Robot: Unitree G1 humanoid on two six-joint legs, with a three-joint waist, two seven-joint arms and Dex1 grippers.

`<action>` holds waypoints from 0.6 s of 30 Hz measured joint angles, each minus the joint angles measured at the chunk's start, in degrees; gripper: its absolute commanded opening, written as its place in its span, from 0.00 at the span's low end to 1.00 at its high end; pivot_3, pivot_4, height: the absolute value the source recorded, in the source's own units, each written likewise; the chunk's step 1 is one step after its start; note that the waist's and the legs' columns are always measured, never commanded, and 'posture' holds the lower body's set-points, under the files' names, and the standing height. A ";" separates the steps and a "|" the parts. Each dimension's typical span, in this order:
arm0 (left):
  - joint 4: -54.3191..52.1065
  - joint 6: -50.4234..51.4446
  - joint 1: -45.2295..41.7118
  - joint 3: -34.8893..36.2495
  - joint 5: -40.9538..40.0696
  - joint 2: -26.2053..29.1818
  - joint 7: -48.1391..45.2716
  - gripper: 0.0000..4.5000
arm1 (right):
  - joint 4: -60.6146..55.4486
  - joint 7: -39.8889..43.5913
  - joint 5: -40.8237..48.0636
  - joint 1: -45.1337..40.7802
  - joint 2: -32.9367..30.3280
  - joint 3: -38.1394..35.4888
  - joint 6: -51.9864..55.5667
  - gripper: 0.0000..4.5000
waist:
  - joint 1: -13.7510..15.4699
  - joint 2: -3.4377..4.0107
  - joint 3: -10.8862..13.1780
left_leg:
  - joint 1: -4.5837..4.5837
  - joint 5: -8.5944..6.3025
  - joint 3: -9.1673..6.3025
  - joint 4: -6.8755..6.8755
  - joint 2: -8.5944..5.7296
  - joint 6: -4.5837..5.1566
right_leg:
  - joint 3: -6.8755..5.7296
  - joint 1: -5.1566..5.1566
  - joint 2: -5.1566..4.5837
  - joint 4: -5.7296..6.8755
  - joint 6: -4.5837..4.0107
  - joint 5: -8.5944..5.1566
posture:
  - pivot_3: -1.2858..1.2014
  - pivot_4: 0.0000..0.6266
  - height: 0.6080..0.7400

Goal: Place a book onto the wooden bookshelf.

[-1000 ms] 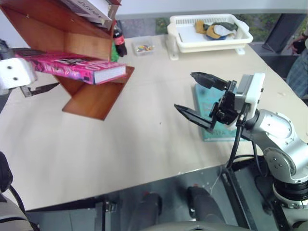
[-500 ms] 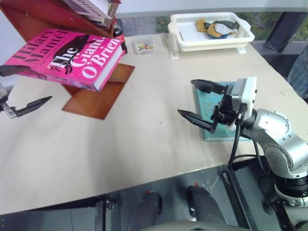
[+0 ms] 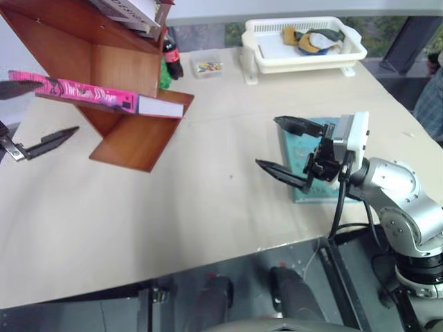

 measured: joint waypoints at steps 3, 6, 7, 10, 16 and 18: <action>-8.19 7.93 2.68 1.11 -5.00 -3.80 1.91 0.61 | -0.18 0.06 0.04 0.96 -1.33 -0.43 0.30 1.00 | 0.23 -0.02 -0.01 | -0.01 0.00 -0.04 0.01 0.00 -0.01 | -0.03 0.02 -0.04 0.00 0.00 0.00 | 0.52 0.24 1.00; -20.51 16.89 6.51 1.61 -12.24 -9.24 7.54 0.31 | -1.40 -0.15 0.00 3.90 -3.84 -1.17 1.32 1.00 | 0.44 0.02 -0.02 | -0.01 -0.01 -0.02 0.02 -0.05 -0.02 | 0.00 0.06 -0.15 -0.04 0.00 0.00 | 0.52 0.24 1.00; -24.32 19.20 7.41 0.94 -14.33 -11.76 9.74 0.18 | -1.73 -0.41 -0.01 5.06 -4.73 -1.67 2.23 1.00 | 0.48 0.01 -0.02 | -0.02 -0.01 -0.03 0.02 -0.07 -0.02 | 0.00 0.05 -0.17 -0.04 0.00 0.00 | 0.52 0.24 1.00; -32.28 23.67 10.05 -3.31 -16.67 -18.14 16.94 0.01 | -2.40 -2.06 -0.34 7.60 -7.01 -2.67 5.29 1.00 | 0.52 -0.01 -0.03 | 0.04 -0.01 0.01 0.02 -0.07 -0.03 | 0.05 0.07 -0.15 -0.01 0.00 0.01 | 0.52 0.24 1.00; -38.66 24.88 17.45 -13.69 -13.44 -27.70 23.45 0.37 | -2.43 -6.58 -2.22 13.86 -7.49 -3.95 7.89 1.00 | 0.66 0.02 -0.06 | 0.07 -0.01 0.07 0.02 -0.05 -0.02 | 0.09 0.11 -0.05 0.01 -0.02 0.01 | 0.52 0.24 1.00; -38.39 24.06 19.36 -13.96 -11.46 -27.72 23.32 0.55 | -3.01 -7.04 -2.64 17.36 -7.99 -5.33 7.87 1.00 | 1.02 0.03 -0.07 | 0.10 -0.01 0.10 0.03 -0.05 -0.02 | 0.10 0.14 -0.03 0.01 -0.03 0.00 | 0.52 0.24 1.00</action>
